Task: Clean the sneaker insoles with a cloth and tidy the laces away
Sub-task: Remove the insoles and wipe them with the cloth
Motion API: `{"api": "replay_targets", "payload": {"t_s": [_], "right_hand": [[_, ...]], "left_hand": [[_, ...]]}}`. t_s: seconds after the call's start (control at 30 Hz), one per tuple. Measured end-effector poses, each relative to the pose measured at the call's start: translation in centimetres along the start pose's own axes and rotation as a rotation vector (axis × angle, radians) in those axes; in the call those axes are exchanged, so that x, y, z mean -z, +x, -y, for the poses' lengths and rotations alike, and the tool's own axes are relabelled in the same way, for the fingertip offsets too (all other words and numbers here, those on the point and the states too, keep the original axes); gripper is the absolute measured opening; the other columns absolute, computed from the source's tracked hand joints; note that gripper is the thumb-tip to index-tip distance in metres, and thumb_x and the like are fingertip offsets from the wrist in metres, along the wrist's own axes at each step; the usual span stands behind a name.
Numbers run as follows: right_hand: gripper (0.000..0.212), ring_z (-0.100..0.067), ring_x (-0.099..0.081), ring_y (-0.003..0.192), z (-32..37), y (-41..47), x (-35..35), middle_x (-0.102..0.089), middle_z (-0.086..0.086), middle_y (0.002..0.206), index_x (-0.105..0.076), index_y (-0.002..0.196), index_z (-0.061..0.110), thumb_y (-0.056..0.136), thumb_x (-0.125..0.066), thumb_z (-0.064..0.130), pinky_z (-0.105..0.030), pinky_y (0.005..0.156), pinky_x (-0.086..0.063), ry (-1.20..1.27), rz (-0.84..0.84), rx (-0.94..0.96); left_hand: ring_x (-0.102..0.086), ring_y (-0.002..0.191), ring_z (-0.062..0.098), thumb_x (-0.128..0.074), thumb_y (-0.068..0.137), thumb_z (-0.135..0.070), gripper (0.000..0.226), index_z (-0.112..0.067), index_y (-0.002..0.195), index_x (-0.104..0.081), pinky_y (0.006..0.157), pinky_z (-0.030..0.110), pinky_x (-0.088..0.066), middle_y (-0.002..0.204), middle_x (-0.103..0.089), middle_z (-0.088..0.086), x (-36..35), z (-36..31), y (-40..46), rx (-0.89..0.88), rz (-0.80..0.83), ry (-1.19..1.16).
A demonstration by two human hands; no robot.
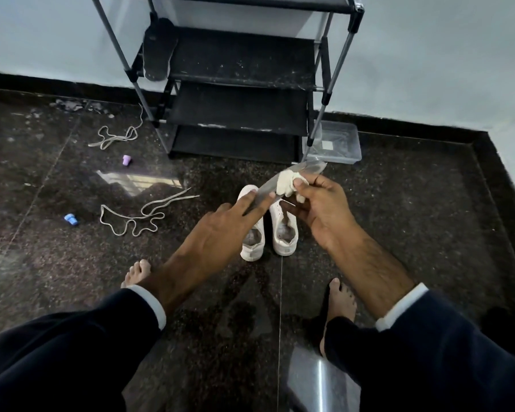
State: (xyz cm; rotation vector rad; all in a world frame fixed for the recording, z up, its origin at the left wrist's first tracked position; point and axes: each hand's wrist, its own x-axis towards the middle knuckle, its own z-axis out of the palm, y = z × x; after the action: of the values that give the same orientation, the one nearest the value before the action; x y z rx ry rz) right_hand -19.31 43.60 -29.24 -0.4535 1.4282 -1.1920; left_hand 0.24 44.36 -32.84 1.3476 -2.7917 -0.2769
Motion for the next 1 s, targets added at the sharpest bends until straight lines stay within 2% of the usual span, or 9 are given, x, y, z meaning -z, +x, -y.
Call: {"api": "replay_targets", "payload": {"t_s": [0.1, 0.2, 0.3, 0.4, 0.47, 0.6, 0.8, 0.9, 1.0], "right_hand": [[0.011, -0.020, -0.072, 0.082, 0.5, 0.2, 0.2, -0.074, -0.011, 0.090, -0.069, 0.102, 0.003, 0.099, -0.058, 0.000, -0.038, 0.082, -0.063, 0.013, -0.053, 0.054], [0.015, -0.015, -0.073, 0.075, 1.1, 0.2, 0.5, -0.075, -0.009, 0.087, -0.069, 0.108, 0.003, 0.099, -0.059, 0.000, -0.032, 0.074, -0.063, 0.039, -0.061, 0.097], [0.019, -0.013, -0.071, 0.074, 1.6, 0.2, 0.8, -0.075, -0.007, 0.088, -0.068, 0.114, 0.003, 0.099, -0.058, 0.000, -0.028, 0.072, -0.063, 0.067, 0.067, 0.067], [0.017, -0.015, -0.065, 0.078, 1.7, -0.1, 0.7, -0.070, -0.008, 0.089, -0.069, 0.107, 0.006, 0.098, -0.056, 0.000, -0.025, 0.068, -0.062, 0.015, 0.285, -0.010], [0.018, -0.015, -0.068, 0.084, 1.4, -0.3, 0.5, -0.071, -0.009, 0.096, -0.068, 0.112, 0.005, 0.098, -0.057, 0.002, -0.025, 0.071, -0.062, -0.039, 0.417, -0.042], [0.018, -0.016, -0.069, 0.089, 1.0, -0.3, 0.3, -0.070, -0.011, 0.101, -0.068, 0.113, 0.005, 0.098, -0.058, 0.003, -0.028, 0.078, -0.063, -0.117, 0.498, -0.031], [0.015, -0.011, -0.065, 0.092, 1.8, 0.1, 1.3, -0.073, -0.002, 0.102, -0.071, 0.108, 0.007, 0.095, -0.065, 0.005, -0.025, 0.082, -0.055, -0.389, 0.299, 0.291], [0.019, -0.017, -0.063, 0.089, 2.2, -0.2, 1.2, -0.071, -0.011, 0.104, -0.068, 0.114, 0.000, 0.095, -0.066, 0.004, -0.029, 0.075, -0.057, -0.290, 0.315, 0.350], [0.017, -0.011, -0.066, 0.081, 1.8, -0.8, 0.3, -0.071, -0.013, 0.099, -0.069, 0.110, 0.001, 0.093, -0.070, 0.003, -0.027, 0.068, -0.056, -0.408, 0.318, 0.498]], "left_hand": [[-0.060, 0.115, 0.028, -0.045, 0.097, -0.015, 0.083, -0.040, 0.160, 0.003, 0.087, 0.048, -0.057, 0.162, -0.025, 0.001, 0.1, 0.5, 0.3, -0.076, -0.082, -0.078], [-0.046, 0.136, 0.008, -0.038, 0.107, -0.044, 0.059, -0.037, 0.160, -0.012, 0.109, 0.035, -0.045, 0.162, -0.024, -0.007, 1.1, 0.8, 0.5, -0.017, -0.078, -0.696], [-0.050, 0.120, -0.016, -0.046, 0.103, -0.041, 0.061, -0.032, 0.158, -0.023, 0.102, 0.022, -0.045, 0.160, -0.031, -0.010, 2.1, 1.1, 1.1, 0.258, -0.162, -1.192], [-0.058, 0.126, 0.010, -0.063, 0.097, -0.035, 0.052, -0.027, 0.146, -0.047, 0.104, 0.043, -0.048, 0.147, -0.053, -0.002, 2.5, 2.0, 1.8, 0.447, -0.214, -1.541], [-0.065, 0.116, 0.021, -0.064, 0.096, -0.021, 0.034, -0.013, 0.129, -0.061, 0.098, 0.045, -0.051, 0.128, -0.068, 0.006, 2.7, 2.1, 1.8, 0.465, -0.236, -1.745], [-0.071, 0.103, 0.020, -0.060, 0.096, -0.004, 0.023, -0.014, 0.116, -0.067, 0.088, 0.036, -0.059, 0.111, -0.074, 0.007, 3.3, 1.5, 1.6, 0.385, -0.293, -1.731], [-0.067, 0.110, 0.028, -0.062, 0.094, 0.001, 0.038, -0.009, 0.130, -0.057, 0.093, 0.045, -0.057, 0.120, -0.068, 0.016, 2.4, 2.1, 1.6, 0.379, -0.328, -1.614], [-0.067, 0.104, 0.020, -0.060, 0.093, 0.007, 0.041, -0.008, 0.131, -0.054, 0.086, 0.034, -0.057, 0.114, -0.067, 0.009, 2.2, 1.4, 1.6, 0.345, -0.290, -1.604], [-0.066, 0.106, 0.020, -0.064, 0.090, 0.005, 0.047, -0.006, 0.134, -0.052, 0.088, 0.032, -0.056, 0.117, -0.066, 0.010, 1.8, 0.5, 1.6, 0.310, -0.244, -1.623]]}}
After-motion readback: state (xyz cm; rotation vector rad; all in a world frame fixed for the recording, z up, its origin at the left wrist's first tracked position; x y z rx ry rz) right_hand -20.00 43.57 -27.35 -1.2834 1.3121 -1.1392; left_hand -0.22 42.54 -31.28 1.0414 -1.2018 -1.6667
